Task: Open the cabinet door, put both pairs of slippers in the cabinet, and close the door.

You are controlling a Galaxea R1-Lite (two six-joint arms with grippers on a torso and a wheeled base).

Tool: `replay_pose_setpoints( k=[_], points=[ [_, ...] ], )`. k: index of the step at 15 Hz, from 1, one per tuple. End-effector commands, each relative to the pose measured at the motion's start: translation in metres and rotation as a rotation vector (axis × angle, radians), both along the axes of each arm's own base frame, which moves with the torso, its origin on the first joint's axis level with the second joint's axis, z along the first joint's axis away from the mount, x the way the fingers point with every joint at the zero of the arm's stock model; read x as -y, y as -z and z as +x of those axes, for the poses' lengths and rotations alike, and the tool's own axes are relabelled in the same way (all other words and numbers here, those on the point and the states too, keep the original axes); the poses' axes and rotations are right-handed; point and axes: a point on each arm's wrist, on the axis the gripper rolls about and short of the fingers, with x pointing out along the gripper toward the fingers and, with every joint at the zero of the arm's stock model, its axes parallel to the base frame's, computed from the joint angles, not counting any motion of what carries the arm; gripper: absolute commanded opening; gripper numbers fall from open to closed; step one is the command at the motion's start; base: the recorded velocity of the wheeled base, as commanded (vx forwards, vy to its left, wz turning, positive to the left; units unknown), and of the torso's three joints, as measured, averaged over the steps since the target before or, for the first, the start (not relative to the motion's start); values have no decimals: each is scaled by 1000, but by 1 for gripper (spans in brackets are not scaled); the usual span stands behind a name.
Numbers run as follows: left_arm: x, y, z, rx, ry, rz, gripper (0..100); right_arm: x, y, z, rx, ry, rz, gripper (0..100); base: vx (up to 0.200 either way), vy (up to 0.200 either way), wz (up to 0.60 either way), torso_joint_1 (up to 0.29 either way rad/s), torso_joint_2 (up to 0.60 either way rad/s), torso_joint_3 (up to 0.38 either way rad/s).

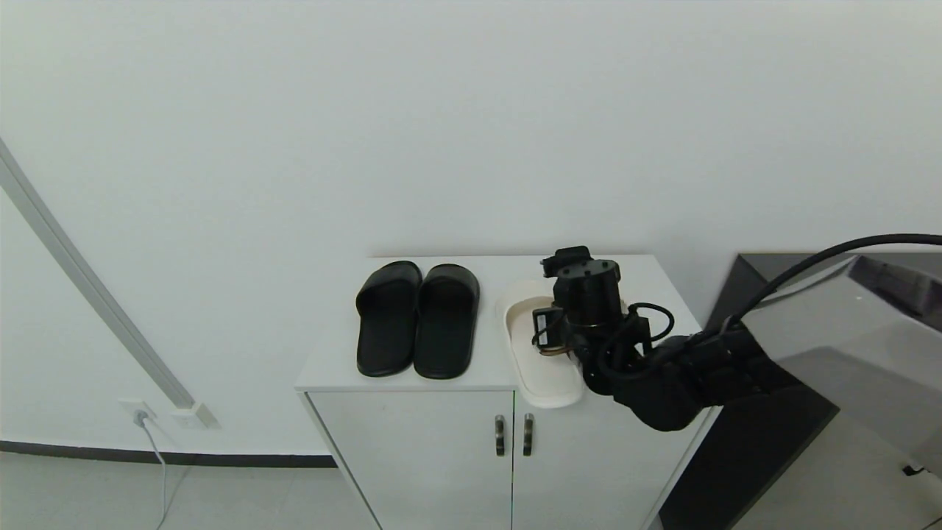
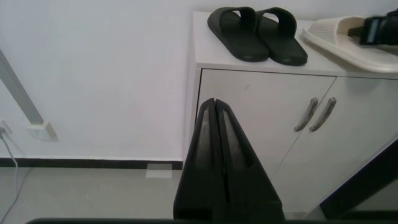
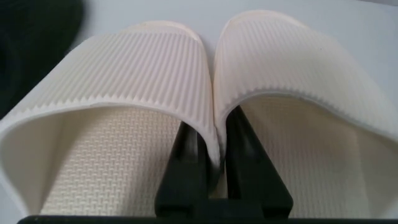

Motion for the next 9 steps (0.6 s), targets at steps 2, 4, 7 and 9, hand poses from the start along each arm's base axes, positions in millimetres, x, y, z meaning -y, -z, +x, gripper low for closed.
replay_pose_setpoints(
  k=[2, 4, 7, 9],
  points=[
    [0, 0, 0, 3, -2, -2, 0, 49, -38, -65, 21, -303, 17, 0, 0, 0, 0, 0, 0, 0],
    [0, 0, 0, 3, -3, -2, 0, 83, -52, -103, 5, -543, 68, 0, 0, 0, 0, 0, 0, 0],
    [0, 0, 0, 3, -3, -2, 0, 121, -63, -130, -15, -770, 126, 0, 0, 0, 0, 0, 0, 0],
    [0, 0, 0, 3, -2, -2, 0, 147, -61, -140, -73, -886, 114, 0, 0, 0, 0, 0, 0, 0]
  ],
)
